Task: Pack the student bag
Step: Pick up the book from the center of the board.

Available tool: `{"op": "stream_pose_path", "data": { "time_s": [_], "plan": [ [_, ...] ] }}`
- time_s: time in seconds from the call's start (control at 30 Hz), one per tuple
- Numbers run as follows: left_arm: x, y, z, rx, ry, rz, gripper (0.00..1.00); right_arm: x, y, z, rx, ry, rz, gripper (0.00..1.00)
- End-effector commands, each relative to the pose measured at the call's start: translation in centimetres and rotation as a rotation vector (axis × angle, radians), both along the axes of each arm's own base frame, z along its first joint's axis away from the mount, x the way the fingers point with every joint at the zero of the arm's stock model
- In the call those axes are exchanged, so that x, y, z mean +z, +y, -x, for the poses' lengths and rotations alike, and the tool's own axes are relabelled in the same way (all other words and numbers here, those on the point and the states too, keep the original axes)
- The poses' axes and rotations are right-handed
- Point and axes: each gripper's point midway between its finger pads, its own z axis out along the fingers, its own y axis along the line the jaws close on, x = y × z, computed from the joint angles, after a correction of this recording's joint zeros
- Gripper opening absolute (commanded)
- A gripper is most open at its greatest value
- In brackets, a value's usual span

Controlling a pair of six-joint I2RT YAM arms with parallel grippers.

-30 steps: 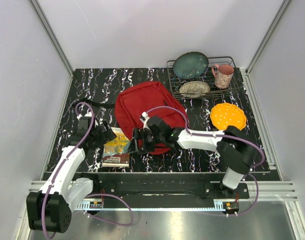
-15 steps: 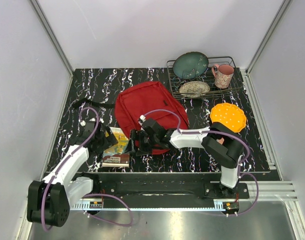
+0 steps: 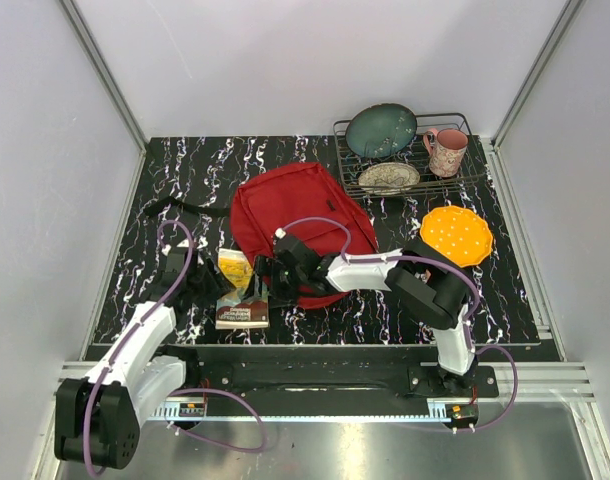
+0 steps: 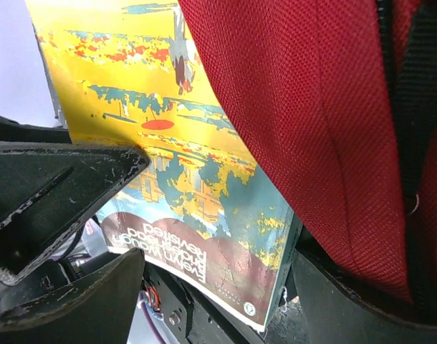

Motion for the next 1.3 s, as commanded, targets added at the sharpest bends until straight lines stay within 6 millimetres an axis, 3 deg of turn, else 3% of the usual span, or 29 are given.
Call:
{"op": "stream_pose_path", "data": {
  "time_s": [0.0, 0.3, 0.37, 0.4, 0.43, 0.5, 0.63, 0.73, 0.83, 0.87, 0.9, 0.93, 0.97, 1.07, 1.1, 1.27],
  "plan": [
    [3.8, -3.6, -2.0, -0.093, -0.157, 0.184, 0.50, -0.8, 0.7, -1.5, -0.053, -0.037, 0.030, 0.89],
    [6.6, -5.7, -2.4, -0.194, -0.251, 0.291, 0.54, -1.7, 0.3, -1.2, -0.061, -0.014, 0.037, 0.90],
    [6.7, -5.7, -2.5, -0.191, -0.256, 0.289, 0.46, -1.6, 0.4, -1.2, -0.060, -0.014, 0.034, 0.90],
    [6.7, -5.6, -2.6, -0.187, -0.257, 0.282, 0.37, -1.6, 0.4, -1.1, -0.057, -0.013, 0.034, 0.90],
    [6.4, -5.3, -2.5, -0.174, -0.244, 0.269, 0.14, -1.7, 0.2, -1.1, -0.060, -0.014, 0.038, 0.90],
    [6.5, -4.8, -2.7, -0.158, -0.239, 0.245, 0.00, -1.5, 0.2, -1.1, -0.063, -0.019, 0.038, 0.90],
    [6.1, -3.0, -2.8, -0.097, -0.208, 0.142, 0.00, -1.3, -0.4, -1.0, -0.069, -0.025, 0.046, 0.90],
    [7.1, -1.3, -3.1, -0.056, -0.220, 0.048, 0.00, -0.4, -0.9, -0.8, -0.072, -0.040, 0.038, 0.91],
    [9.9, 0.2, -3.5, -0.035, -0.288, -0.034, 0.00, 2.1, -1.3, -0.8, -0.065, -0.088, -0.009, 0.92],
    [12.0, 0.4, -4.0, -0.029, -0.337, -0.048, 0.00, 2.9, -1.4, -0.7, -0.065, -0.102, -0.025, 0.93],
    [13.2, 0.8, -4.1, -0.033, -0.371, -0.070, 0.00, 5.1, -1.6, -0.9, -0.075, -0.136, -0.065, 0.95],
    [14.0, 0.9, -4.0, -0.037, -0.382, -0.081, 0.00, 5.6, -2.1, -0.7, -0.076, -0.150, -0.070, 0.96],
    [16.3, 0.9, -4.3, -0.039, -0.432, -0.080, 0.00, 7.9, -2.3, -0.7, -0.077, -0.182, -0.113, 0.97],
    [19.5, 0.1, -4.4, -0.075, -0.494, -0.044, 0.00, 10.3, -2.9, -0.5, -0.087, -0.219, -0.158, 1.00],
    [20.2, -0.7, -4.3, -0.109, -0.508, -0.011, 0.00, 12.3, -3.2, -0.6, -0.093, -0.239, -0.206, 1.00],
    [24.1, -2.9, -4.1, -0.206, -0.617, 0.084, 0.00, 17.6, -4.7, -0.8, -0.131, -0.257, -0.388, 1.00]
  ]
}}
